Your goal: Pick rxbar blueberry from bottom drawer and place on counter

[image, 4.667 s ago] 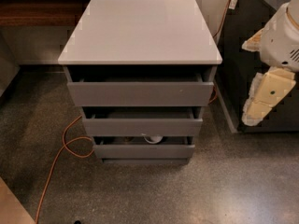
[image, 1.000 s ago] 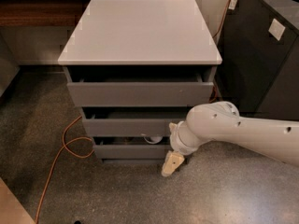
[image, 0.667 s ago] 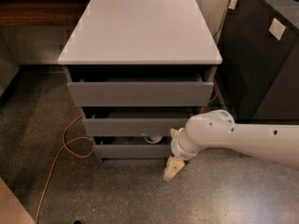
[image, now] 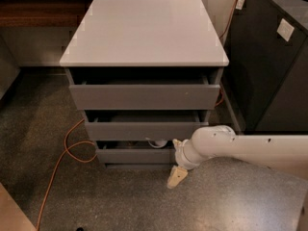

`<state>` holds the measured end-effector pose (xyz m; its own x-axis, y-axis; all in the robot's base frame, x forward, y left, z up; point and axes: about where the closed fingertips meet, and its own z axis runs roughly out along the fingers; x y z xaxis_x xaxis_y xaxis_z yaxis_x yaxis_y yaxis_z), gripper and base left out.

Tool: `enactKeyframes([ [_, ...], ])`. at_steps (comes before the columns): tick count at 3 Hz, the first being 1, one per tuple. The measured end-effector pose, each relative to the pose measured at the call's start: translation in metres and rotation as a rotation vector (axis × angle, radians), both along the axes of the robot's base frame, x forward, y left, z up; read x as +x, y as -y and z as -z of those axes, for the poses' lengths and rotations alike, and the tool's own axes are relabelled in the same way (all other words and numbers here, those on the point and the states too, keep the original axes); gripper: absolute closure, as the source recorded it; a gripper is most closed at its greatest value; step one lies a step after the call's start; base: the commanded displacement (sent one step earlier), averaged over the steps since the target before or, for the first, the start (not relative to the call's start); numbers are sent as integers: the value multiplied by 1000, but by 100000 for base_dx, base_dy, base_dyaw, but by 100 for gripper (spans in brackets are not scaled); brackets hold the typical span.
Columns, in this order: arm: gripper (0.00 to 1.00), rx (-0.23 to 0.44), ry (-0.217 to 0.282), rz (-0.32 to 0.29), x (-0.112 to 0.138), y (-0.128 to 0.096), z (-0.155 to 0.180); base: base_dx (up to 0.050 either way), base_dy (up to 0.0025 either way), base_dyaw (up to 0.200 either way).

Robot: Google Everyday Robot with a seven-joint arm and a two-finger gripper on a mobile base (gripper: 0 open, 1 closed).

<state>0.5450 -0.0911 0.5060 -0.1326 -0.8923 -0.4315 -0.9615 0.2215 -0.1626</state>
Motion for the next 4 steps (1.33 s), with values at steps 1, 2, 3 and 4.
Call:
enactKeyframes([
  [1, 0, 34, -4, -61, 27, -3, 48, 0, 0, 0],
  [2, 0, 37, -8, -61, 27, -3, 49, 0, 0, 0],
  [3, 0, 52, -19, -74, 32, -7, 57, 0, 0, 0],
  [4, 0, 64, -18, -92, 40, -13, 77, 0, 0, 0],
])
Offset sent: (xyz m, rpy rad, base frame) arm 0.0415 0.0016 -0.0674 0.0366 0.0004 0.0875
